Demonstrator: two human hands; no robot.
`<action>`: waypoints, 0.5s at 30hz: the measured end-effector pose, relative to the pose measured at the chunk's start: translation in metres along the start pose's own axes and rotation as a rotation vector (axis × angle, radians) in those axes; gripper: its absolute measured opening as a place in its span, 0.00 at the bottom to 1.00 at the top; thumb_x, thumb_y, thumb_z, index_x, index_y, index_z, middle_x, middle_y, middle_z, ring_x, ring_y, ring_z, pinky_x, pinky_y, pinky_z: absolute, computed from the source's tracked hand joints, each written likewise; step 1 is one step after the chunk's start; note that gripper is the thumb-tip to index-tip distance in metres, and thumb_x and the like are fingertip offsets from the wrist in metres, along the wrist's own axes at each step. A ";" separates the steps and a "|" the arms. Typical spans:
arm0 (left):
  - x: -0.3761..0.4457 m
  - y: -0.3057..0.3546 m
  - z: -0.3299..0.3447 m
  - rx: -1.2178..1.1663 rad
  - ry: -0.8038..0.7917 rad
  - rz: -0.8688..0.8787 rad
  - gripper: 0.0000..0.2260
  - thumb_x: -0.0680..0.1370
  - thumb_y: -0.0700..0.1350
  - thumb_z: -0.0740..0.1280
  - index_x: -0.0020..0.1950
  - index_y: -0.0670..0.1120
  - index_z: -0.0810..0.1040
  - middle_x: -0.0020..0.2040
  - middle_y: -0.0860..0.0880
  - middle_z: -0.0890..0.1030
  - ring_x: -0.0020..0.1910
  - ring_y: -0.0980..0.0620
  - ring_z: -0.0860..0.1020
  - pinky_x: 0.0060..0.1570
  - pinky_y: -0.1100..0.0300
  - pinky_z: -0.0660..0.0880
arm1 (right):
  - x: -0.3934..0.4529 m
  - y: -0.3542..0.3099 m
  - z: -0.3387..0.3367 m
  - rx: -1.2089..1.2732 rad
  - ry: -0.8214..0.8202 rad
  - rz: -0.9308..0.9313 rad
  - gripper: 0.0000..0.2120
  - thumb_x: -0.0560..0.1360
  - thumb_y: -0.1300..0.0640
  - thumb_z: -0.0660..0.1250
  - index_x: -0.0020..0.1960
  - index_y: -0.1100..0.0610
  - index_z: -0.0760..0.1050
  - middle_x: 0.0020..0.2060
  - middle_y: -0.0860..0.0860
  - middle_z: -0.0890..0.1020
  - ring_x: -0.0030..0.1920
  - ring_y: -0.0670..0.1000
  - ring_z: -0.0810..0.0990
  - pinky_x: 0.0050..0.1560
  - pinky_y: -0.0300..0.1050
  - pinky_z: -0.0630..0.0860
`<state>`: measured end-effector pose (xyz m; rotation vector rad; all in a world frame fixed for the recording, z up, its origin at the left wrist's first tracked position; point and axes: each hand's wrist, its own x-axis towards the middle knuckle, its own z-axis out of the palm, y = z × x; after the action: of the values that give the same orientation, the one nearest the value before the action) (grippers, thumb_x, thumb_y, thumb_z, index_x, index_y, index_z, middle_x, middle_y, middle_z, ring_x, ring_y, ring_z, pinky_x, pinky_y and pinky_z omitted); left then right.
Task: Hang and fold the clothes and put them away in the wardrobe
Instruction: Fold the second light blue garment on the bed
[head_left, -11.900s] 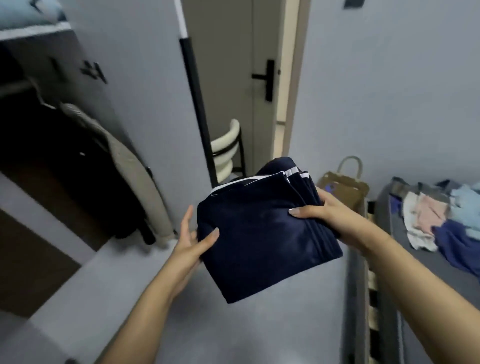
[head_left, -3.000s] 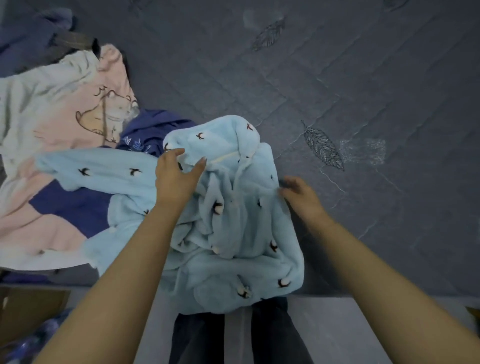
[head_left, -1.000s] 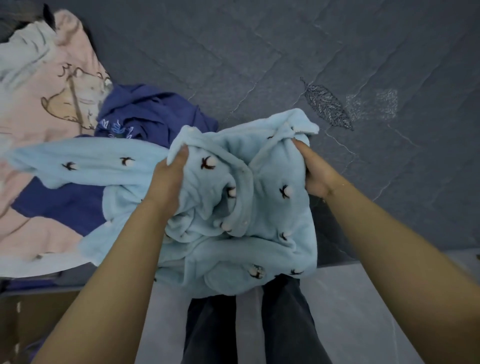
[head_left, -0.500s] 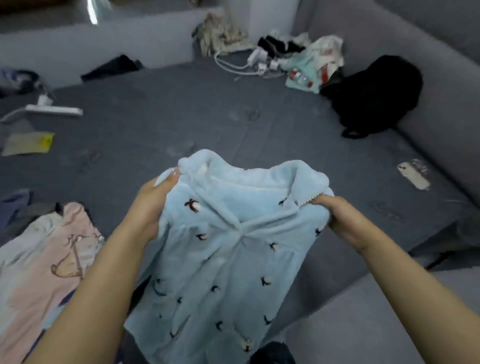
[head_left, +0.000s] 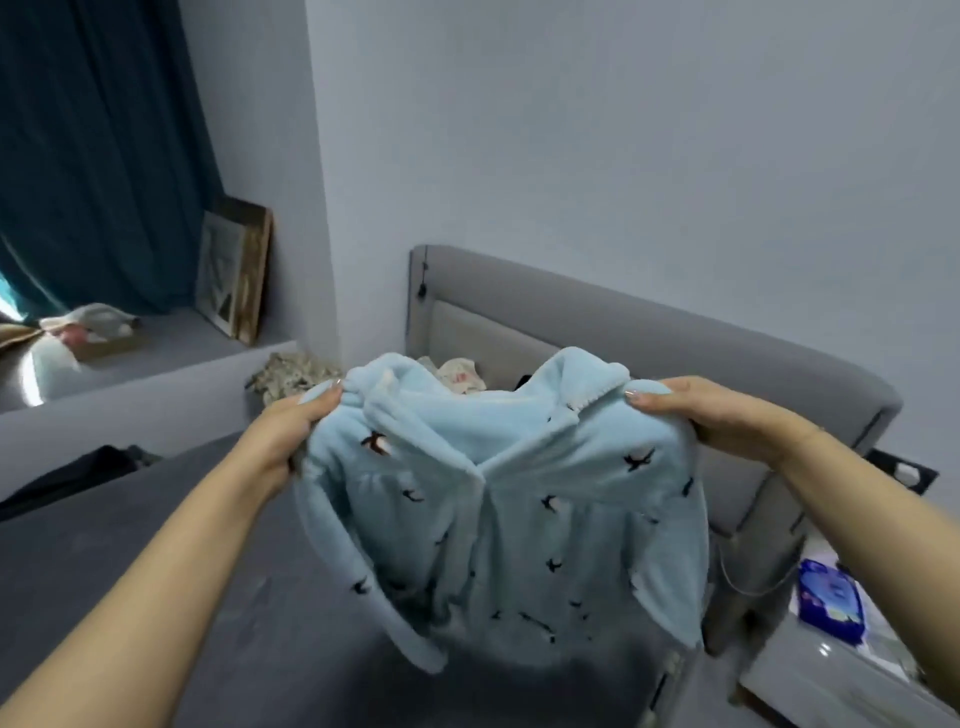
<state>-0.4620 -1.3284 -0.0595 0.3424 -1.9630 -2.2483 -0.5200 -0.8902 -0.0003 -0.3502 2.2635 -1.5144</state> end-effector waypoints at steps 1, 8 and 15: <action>0.004 0.014 0.009 0.044 -0.007 0.042 0.09 0.79 0.48 0.67 0.51 0.45 0.83 0.49 0.44 0.85 0.41 0.51 0.84 0.41 0.59 0.78 | -0.007 -0.011 -0.009 -0.036 0.054 -0.037 0.21 0.73 0.46 0.71 0.59 0.58 0.81 0.56 0.57 0.83 0.57 0.56 0.82 0.54 0.48 0.79; 0.005 0.073 0.064 0.119 -0.176 0.275 0.13 0.82 0.45 0.62 0.60 0.39 0.79 0.53 0.39 0.83 0.49 0.45 0.82 0.49 0.55 0.80 | -0.042 -0.050 -0.059 0.029 0.365 -0.308 0.15 0.76 0.50 0.68 0.53 0.60 0.82 0.49 0.58 0.85 0.48 0.54 0.83 0.42 0.42 0.80; 0.002 0.107 0.090 0.334 -0.432 0.263 0.15 0.76 0.51 0.70 0.55 0.42 0.82 0.51 0.39 0.84 0.49 0.44 0.84 0.42 0.59 0.81 | -0.066 -0.068 -0.099 -0.013 0.503 -0.420 0.11 0.79 0.53 0.66 0.53 0.59 0.81 0.47 0.56 0.85 0.45 0.54 0.84 0.44 0.45 0.81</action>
<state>-0.4921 -1.2574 0.0571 -0.3866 -2.4251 -1.9447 -0.5071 -0.8071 0.1084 -0.5230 2.7078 -1.9785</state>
